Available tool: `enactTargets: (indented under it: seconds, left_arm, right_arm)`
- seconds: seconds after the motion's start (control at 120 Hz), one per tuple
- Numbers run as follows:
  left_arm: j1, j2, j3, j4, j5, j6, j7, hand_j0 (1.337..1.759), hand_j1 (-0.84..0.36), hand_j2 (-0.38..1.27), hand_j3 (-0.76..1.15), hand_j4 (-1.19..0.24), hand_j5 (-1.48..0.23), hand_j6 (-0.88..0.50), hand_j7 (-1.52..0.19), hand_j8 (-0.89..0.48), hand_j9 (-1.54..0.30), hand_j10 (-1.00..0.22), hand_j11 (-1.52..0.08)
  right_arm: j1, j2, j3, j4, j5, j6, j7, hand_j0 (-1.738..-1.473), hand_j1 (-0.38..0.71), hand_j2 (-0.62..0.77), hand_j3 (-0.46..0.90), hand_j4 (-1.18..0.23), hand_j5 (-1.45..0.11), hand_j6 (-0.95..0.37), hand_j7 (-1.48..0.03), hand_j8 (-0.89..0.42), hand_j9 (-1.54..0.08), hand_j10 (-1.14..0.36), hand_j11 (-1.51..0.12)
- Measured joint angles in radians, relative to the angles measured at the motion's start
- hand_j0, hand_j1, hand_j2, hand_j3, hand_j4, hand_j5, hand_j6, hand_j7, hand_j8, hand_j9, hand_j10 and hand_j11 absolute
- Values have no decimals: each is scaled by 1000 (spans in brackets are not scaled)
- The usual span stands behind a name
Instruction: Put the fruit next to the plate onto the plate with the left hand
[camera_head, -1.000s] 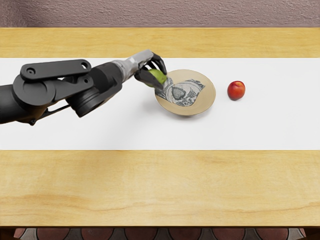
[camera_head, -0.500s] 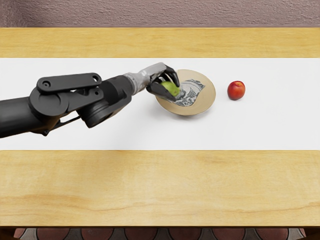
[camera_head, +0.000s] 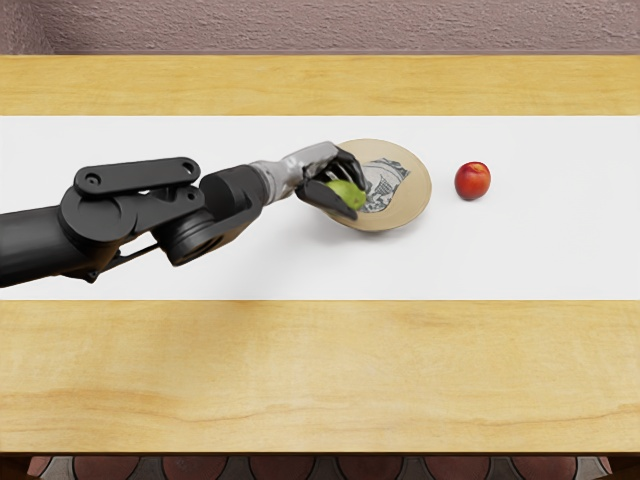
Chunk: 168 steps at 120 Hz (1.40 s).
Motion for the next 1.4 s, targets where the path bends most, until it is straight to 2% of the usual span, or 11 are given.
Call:
enactTargets:
  seconds: [0.283, 0.483, 0.625, 0.85, 1.025, 1.117, 1.217, 1.283, 1.35, 1.4]
  left_arm:
    - [0, -12, -2, 66, 4, 13, -1, 1651, -357, 262, 0, -677, -1012, -408, -974, -313, -966, -460, -965]
    - [0, -23, -4, 79, 5, 38, 0, 1655, -284, 197, 0, -574, -795, -529, -775, -417, -774, -537, -780]
    - [-1, -31, -4, 80, 6, 44, 0, 1656, -209, 140, 0, -489, -660, -467, -650, -411, -649, -465, -653]
    - [-6, -31, -6, 83, 7, 57, 0, 1658, -60, 85, 0, -349, -462, -342, -458, -323, -458, -341, -459]
    - [-43, -15, -19, 76, -7, 57, 1, 1658, 164, 39, 0, -158, -209, -155, -207, -147, -207, -155, -208]
    - [-77, 78, -48, 24, -80, 44, 1, 1658, 228, 25, 0, -103, -136, -101, -135, -96, -135, -101, -136]
    - [-76, 255, -90, -83, -217, -47, 1, 1658, 272, 16, 0, -65, -87, -64, -86, -61, -86, -64, -87]
    - [-64, 368, -105, -163, -315, -136, 6, 1658, 291, 12, 0, -49, -65, -49, -65, -46, -65, -48, -65]
    - [-57, 469, -113, -219, -414, -264, 27, 1658, 305, 10, 0, -37, -50, -36, -49, -35, -49, -36, -49]
    - [-21, 547, -115, -250, -469, -359, 38, 1658, 313, 8, 0, -30, -40, -29, -40, -28, -40, -30, -40]
  right_arm:
    - [0, 0, 0, 0, 0, 0, 0, -1658, -329, -3, 0, -17, -22, -16, -22, -16, -22, -16, -22]
    - [0, 0, 0, 0, 0, 0, 0, -1658, -329, -3, 0, -16, -22, -16, -22, -16, -22, -16, -22]
    - [0, 0, 0, 0, 0, 0, 0, -1658, -329, -3, 0, -17, -22, -16, -22, -16, -22, -17, -22]
    - [0, 0, 0, 0, 0, 0, 0, -1658, -329, -3, 0, -17, -22, -16, -22, -16, -22, -17, -22]
    - [0, 0, 0, 0, 0, 0, 0, -1658, -329, -3, 0, -17, -22, -16, -22, -16, -22, -17, -22]
    - [0, 0, 0, 0, 0, 0, 0, -1658, -329, -3, 0, -17, -22, -16, -22, -17, -22, -17, -22]
    - [0, 0, 0, 0, 0, 0, 0, -1658, -329, -3, 0, -17, -22, -16, -22, -17, -22, -17, -22]
    - [0, 0, 0, 0, 0, 0, 0, -1658, -329, -3, 0, -17, -22, -17, -22, -17, -22, -17, -22]
    - [0, 0, 0, 0, 0, 0, 0, -1658, -329, -3, 0, -17, -22, -16, -22, -16, -22, -16, -22]
    - [0, 0, 0, 0, 0, 0, 0, -1658, -329, -3, 0, -17, -22, -17, -22, -17, -22, -17, -22]
